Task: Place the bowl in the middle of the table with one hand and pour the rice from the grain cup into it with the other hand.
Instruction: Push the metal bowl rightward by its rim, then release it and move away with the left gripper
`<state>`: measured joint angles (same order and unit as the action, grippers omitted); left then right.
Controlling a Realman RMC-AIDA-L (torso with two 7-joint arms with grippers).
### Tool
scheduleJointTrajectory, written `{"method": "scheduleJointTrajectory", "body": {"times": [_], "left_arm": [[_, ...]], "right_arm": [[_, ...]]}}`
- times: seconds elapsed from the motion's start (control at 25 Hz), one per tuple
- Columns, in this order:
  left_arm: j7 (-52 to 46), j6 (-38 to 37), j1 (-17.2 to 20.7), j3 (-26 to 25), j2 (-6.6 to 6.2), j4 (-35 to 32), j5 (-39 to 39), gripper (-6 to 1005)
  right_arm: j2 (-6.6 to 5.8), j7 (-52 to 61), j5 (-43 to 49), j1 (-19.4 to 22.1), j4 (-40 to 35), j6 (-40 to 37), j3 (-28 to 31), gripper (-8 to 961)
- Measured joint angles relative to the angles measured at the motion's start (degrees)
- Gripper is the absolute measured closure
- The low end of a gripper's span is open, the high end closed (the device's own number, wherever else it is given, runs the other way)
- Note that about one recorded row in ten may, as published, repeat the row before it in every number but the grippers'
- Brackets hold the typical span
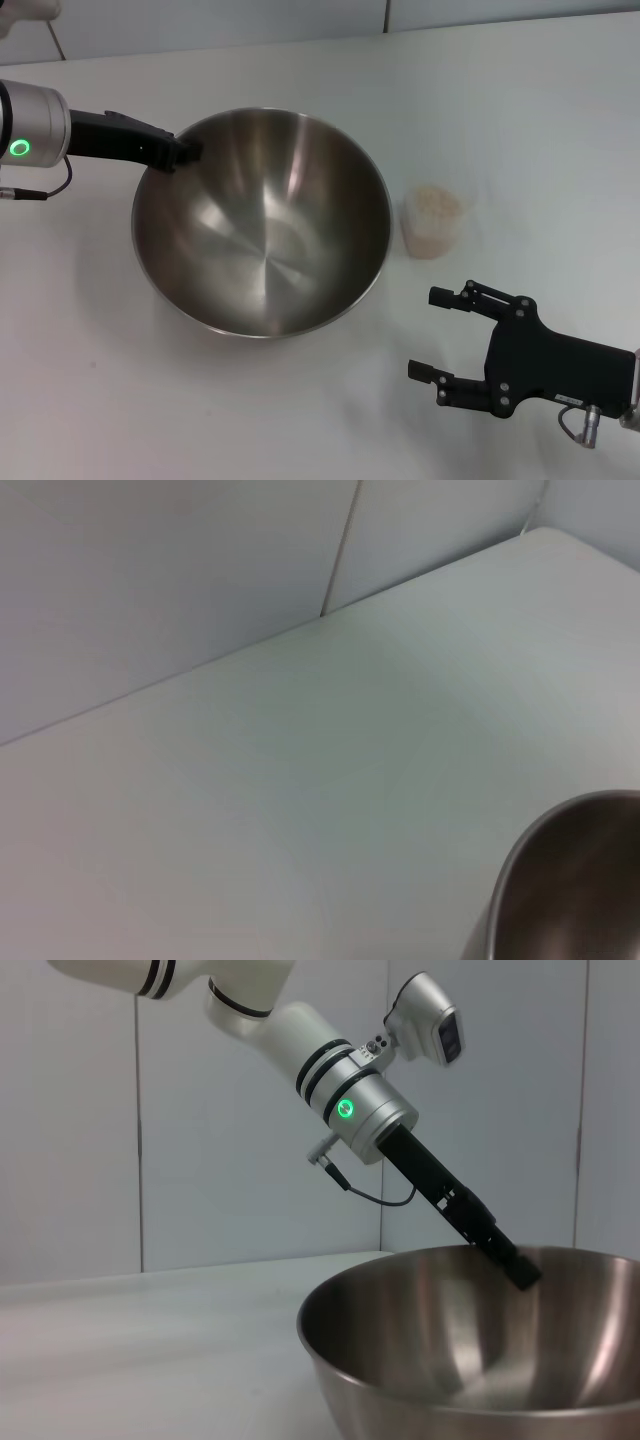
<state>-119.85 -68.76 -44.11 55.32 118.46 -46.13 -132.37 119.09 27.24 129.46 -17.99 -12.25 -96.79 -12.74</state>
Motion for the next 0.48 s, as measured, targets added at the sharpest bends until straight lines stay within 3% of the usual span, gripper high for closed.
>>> {"method": "scheduleJointTrajectory", "body": {"times": [0.48], "left_arm": [[0.31,5.12,1.06,2.08,0.08,0.5,0.15,942]], "right_arm": [[0.0,0.01,0.0,-0.19,-0.06,-0.1,0.0,154]]}}
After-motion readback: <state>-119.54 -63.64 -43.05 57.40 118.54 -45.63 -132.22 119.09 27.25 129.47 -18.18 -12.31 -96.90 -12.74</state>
